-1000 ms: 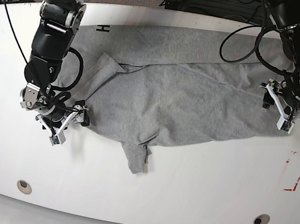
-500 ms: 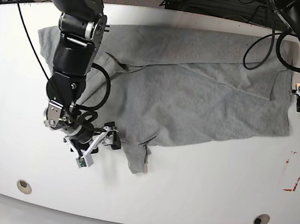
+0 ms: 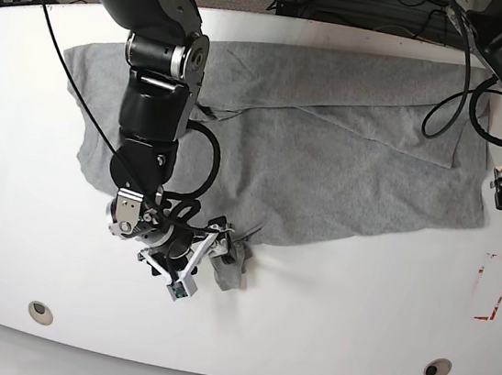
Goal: Fold the T-shirt properly
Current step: 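Reach the left gripper to the hem corner and grasp it, then lift the hem with both grippers and fold it over toward the collar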
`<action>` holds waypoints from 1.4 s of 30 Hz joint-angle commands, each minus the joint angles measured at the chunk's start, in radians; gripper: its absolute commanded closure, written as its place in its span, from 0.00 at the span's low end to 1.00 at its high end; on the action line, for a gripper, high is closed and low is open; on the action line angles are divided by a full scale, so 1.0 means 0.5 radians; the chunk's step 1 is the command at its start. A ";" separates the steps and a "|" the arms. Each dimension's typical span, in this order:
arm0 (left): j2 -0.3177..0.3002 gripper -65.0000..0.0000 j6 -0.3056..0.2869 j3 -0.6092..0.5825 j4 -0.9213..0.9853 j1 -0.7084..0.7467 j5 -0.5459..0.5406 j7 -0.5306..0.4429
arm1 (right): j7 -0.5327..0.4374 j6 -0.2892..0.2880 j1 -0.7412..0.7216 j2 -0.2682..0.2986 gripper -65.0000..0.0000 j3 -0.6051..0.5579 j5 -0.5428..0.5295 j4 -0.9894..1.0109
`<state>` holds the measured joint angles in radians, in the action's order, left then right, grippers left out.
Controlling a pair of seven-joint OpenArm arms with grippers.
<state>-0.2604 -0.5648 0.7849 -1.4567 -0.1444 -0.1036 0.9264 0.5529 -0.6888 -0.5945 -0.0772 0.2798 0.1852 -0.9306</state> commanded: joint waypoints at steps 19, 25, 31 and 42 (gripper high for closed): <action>-0.091 0.24 0.005 -0.264 0.638 -0.262 -0.021 -0.378 | -0.669 0.173 -0.365 0.150 0.27 0.000 -0.016 0.951; -0.095 0.25 0.002 -0.273 0.840 -0.305 -0.021 -0.464 | -0.696 0.176 -0.359 0.141 0.27 0.000 -0.016 0.991; -0.095 0.46 -0.001 -0.460 0.843 -0.305 -0.025 -0.467 | -0.696 0.176 -0.353 0.141 0.28 0.000 -0.016 0.991; -0.091 0.81 -0.004 -0.543 0.837 -0.296 -0.025 -0.572 | -0.699 0.176 -0.313 0.150 0.91 0.000 -0.013 0.982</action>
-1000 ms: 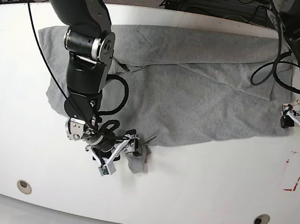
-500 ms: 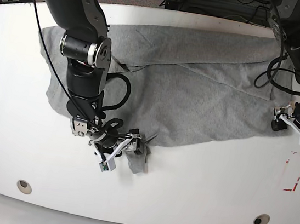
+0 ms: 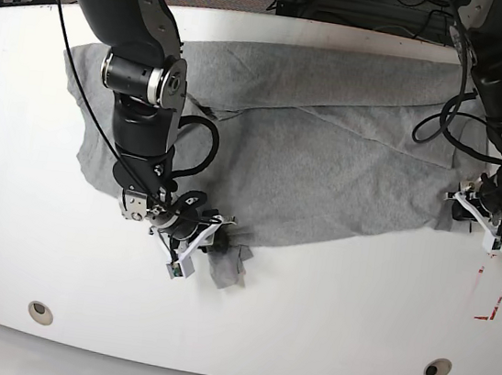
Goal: Fold the T-shirt properly
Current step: 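Lift the hem with both grippers and fold it over toward the collar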
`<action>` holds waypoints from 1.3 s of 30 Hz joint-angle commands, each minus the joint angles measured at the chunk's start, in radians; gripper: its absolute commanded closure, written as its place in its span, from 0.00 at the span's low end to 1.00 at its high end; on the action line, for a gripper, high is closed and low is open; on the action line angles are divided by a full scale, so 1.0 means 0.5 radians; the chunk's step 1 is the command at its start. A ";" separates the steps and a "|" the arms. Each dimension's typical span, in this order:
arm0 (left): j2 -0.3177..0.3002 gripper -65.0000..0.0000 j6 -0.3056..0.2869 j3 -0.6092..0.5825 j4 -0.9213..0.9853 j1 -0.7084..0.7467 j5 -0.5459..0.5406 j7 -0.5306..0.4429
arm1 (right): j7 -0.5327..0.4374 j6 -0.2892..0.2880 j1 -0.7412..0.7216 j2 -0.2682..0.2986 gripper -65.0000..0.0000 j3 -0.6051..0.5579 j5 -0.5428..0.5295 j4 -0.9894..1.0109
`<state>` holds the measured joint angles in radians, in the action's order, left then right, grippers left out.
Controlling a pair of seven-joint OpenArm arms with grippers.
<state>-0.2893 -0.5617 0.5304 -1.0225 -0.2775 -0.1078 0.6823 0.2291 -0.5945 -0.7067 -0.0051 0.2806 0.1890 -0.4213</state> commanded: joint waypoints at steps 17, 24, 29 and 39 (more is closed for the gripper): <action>-0.018 0.99 -0.273 -0.062 -0.507 0.081 -0.028 0.039 | 0.522 -0.037 0.095 0.009 1.00 -0.004 -0.024 -0.991; 0.059 1.00 -0.273 0.033 -0.789 0.173 -0.028 0.162 | 0.752 -0.187 0.283 0.003 1.00 -0.004 -0.024 -1.427; 0.068 1.00 -0.273 0.036 -1.001 0.244 -0.028 0.239 | 1.019 -0.207 0.464 -0.004 1.00 -0.004 -0.033 -1.899; 0.071 1.00 -0.273 0.030 -1.258 0.329 -0.031 0.417 | 1.339 -0.207 0.909 -0.068 1.00 -0.004 -0.036 -2.731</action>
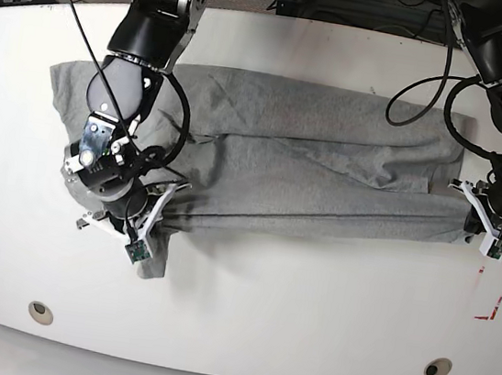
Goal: Fold the T-shirt properly
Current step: 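Lift the hem with both grippers and fold it over toward the collar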
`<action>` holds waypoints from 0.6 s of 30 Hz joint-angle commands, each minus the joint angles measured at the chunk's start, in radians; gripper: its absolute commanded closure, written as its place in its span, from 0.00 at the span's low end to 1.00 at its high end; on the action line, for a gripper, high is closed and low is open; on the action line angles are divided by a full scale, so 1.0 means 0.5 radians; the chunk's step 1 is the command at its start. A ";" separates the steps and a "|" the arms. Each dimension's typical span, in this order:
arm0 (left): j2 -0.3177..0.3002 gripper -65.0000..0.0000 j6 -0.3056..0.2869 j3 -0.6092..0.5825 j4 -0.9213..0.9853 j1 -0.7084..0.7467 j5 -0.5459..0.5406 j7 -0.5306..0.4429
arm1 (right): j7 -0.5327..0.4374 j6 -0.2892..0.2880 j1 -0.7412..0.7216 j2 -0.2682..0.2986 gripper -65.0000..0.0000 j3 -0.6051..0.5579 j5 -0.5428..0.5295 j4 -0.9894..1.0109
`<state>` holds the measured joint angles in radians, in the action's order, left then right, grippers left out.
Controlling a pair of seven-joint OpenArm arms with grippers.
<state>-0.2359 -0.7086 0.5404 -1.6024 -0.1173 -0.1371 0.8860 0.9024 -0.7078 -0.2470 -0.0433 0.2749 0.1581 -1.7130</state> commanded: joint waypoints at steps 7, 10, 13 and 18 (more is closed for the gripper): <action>0.041 1.00 0.021 0.016 -0.301 0.233 0.033 0.009 | -0.008 0.019 0.345 -0.059 1.00 0.007 0.029 -0.485; 0.044 1.00 0.021 0.013 -0.353 0.344 0.033 0.009 | -0.008 0.019 0.480 -0.117 1.00 0.016 0.029 -0.537; 0.044 1.00 0.021 0.010 -0.366 0.442 0.033 0.009 | -0.008 0.019 0.578 -0.142 1.00 0.016 0.032 -0.574; 0.044 1.00 0.021 0.013 -0.369 0.577 0.033 0.009 | -0.008 0.019 0.729 -0.185 0.97 0.016 0.029 -0.580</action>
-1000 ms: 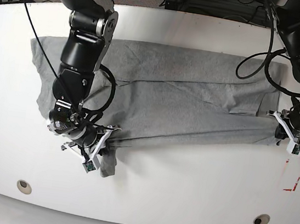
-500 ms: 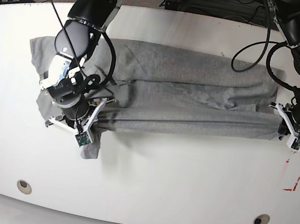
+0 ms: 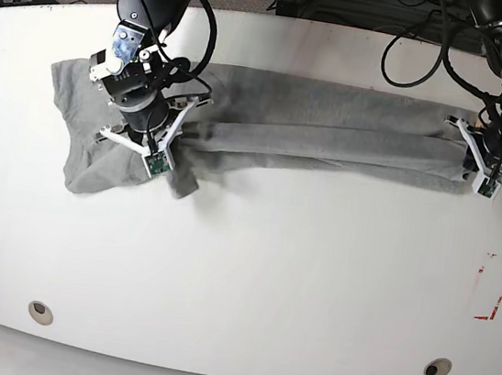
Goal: Fold the T-shirt properly
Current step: 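Lift the hem with both grippers and fold it over toward the collar, then lay the folded hem down and drag the right gripper toward the collar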
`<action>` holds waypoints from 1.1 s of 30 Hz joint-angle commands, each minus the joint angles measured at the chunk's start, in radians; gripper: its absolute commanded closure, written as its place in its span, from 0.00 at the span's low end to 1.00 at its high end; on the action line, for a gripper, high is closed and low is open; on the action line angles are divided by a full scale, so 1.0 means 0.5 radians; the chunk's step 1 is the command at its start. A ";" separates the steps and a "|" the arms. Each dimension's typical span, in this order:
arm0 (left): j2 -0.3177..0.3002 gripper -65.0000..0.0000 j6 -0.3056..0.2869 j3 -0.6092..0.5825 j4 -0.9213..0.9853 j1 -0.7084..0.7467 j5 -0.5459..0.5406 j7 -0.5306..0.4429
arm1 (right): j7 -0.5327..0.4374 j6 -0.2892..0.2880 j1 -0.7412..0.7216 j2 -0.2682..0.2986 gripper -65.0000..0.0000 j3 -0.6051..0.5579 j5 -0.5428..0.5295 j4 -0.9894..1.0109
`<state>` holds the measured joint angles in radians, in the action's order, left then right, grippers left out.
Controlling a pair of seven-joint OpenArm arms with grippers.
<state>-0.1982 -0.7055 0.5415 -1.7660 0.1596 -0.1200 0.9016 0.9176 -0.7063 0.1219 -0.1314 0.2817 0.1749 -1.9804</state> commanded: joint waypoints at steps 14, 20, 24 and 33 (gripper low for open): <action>-0.032 0.99 0.015 0.005 -0.029 0.084 0.011 -0.022 | -0.039 0.016 0.000 -0.012 0.40 0.141 -0.084 -0.073; -0.032 0.99 0.015 0.008 -0.026 0.087 0.011 -0.022 | 0.152 0.016 -0.245 0.080 0.39 0.460 -0.370 -0.061; -0.032 0.99 0.015 0.005 -0.026 0.087 0.011 -0.022 | 0.308 0.016 -0.423 0.148 0.39 0.475 -0.391 -0.005; -0.032 0.99 0.015 0.005 -0.026 0.087 0.011 -0.022 | 0.363 0.016 -0.699 0.218 0.39 0.340 -0.373 0.341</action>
<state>-0.2005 -0.7044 0.5400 -1.7626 0.2111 -0.1085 0.9016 1.1213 -0.7006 -0.1879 -0.0345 0.4557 -0.0071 -1.8545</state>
